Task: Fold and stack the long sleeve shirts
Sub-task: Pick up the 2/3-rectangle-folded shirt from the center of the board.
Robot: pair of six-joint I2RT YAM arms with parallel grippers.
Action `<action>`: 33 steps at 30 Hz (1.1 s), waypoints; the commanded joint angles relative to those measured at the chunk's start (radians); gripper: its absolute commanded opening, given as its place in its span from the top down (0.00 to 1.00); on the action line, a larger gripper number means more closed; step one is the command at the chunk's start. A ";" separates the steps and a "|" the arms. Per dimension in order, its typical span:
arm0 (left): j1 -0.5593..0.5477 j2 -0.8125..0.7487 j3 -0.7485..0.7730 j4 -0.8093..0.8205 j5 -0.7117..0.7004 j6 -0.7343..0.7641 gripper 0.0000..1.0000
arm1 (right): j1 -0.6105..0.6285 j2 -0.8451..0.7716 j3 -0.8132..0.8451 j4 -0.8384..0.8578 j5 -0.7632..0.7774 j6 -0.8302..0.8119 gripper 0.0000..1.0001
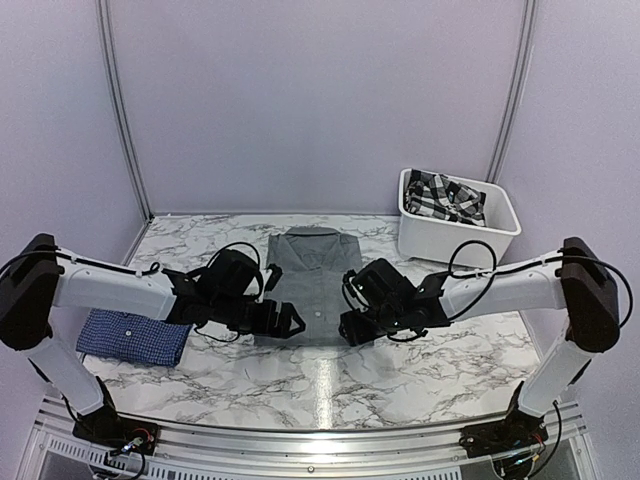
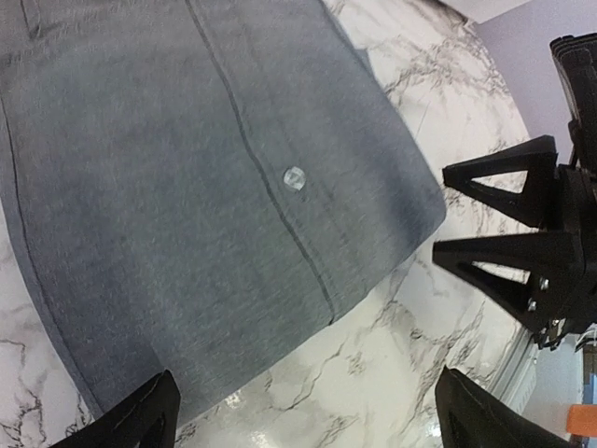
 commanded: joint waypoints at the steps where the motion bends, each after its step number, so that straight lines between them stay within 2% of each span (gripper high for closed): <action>1: 0.000 0.036 -0.078 0.066 0.002 -0.032 0.01 | 0.000 0.017 -0.060 0.011 0.014 0.074 0.41; 4: 0.000 0.071 -0.112 0.093 -0.001 -0.042 0.01 | 0.001 0.033 -0.090 0.012 0.013 0.098 0.46; 9: 0.000 0.085 -0.154 0.119 0.004 -0.064 0.01 | 0.005 0.011 -0.120 -0.017 0.027 0.120 0.46; 17: 0.003 -0.126 -0.189 -0.045 -0.125 -0.073 0.01 | 0.001 -0.104 -0.198 -0.001 0.044 0.108 0.47; 26: 0.084 -0.282 -0.315 -0.117 -0.221 -0.142 0.01 | -0.001 -0.128 -0.304 0.149 -0.011 -0.012 0.59; 33: 0.062 -0.262 -0.347 -0.097 -0.274 -0.044 0.01 | -0.002 -0.111 -0.322 0.185 0.000 -0.079 0.64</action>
